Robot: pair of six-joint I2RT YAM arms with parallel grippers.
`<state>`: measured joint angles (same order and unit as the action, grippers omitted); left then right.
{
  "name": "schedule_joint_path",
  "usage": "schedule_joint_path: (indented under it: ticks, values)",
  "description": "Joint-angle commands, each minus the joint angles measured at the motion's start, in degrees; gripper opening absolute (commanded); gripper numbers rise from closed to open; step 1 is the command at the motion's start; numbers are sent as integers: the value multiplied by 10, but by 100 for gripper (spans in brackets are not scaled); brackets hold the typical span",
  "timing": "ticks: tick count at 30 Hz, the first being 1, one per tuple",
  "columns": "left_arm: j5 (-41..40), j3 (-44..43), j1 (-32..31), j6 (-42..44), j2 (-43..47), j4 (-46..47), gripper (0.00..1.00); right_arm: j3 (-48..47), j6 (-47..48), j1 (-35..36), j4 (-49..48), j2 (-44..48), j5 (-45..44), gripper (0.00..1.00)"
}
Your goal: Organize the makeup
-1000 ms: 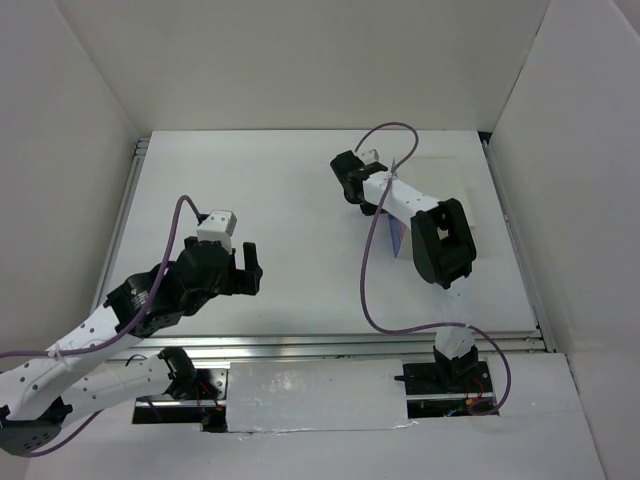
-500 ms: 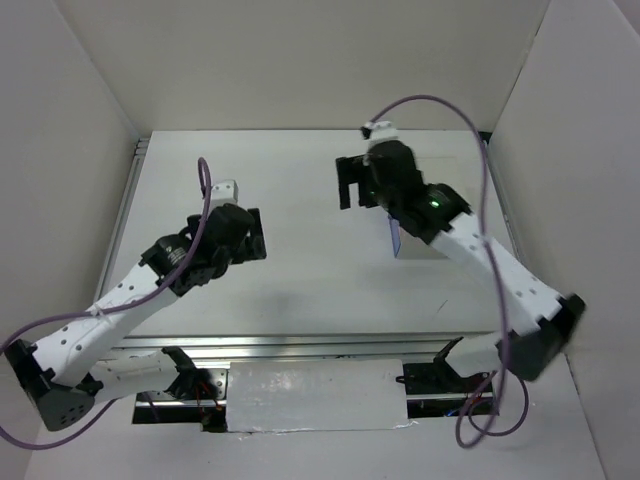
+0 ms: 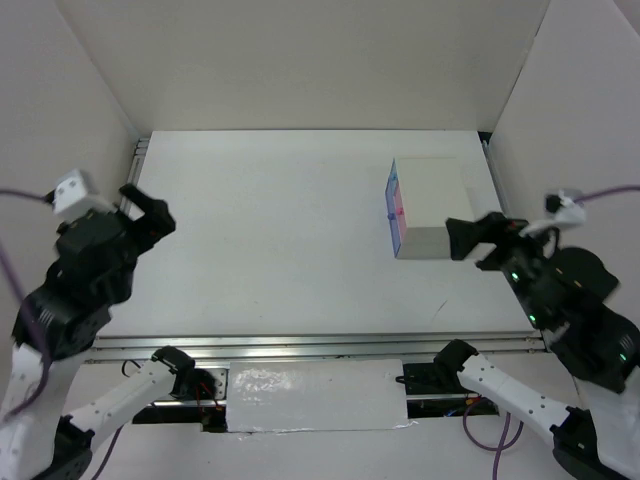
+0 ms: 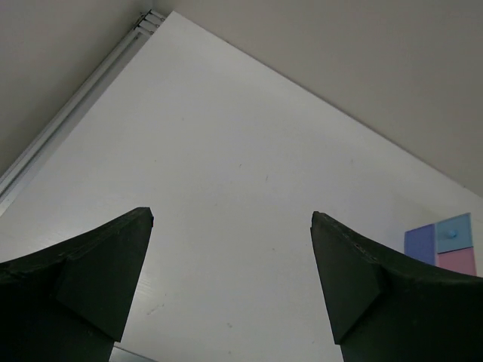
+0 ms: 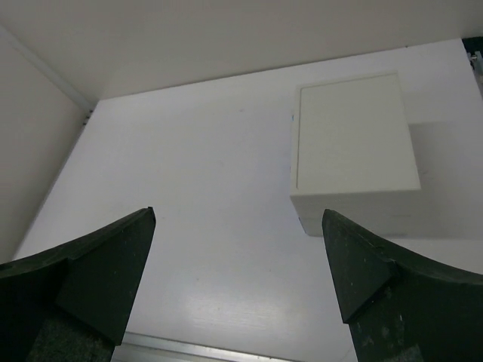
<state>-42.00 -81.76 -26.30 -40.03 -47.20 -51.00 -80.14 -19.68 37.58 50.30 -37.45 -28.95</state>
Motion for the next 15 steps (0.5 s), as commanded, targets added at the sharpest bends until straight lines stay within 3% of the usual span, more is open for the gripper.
schedule_joint_path:
  ticks: [1,5,15]
  values:
    - [-15,48,2,32,111,-30,100,-6,-26,1,65,93,13,100]
    - [9,82,2,47,208,-66,100,-21,-21,1,100,151,26,100]
    - [4,86,2,57,258,-103,99,10,-27,1,117,194,23,100]
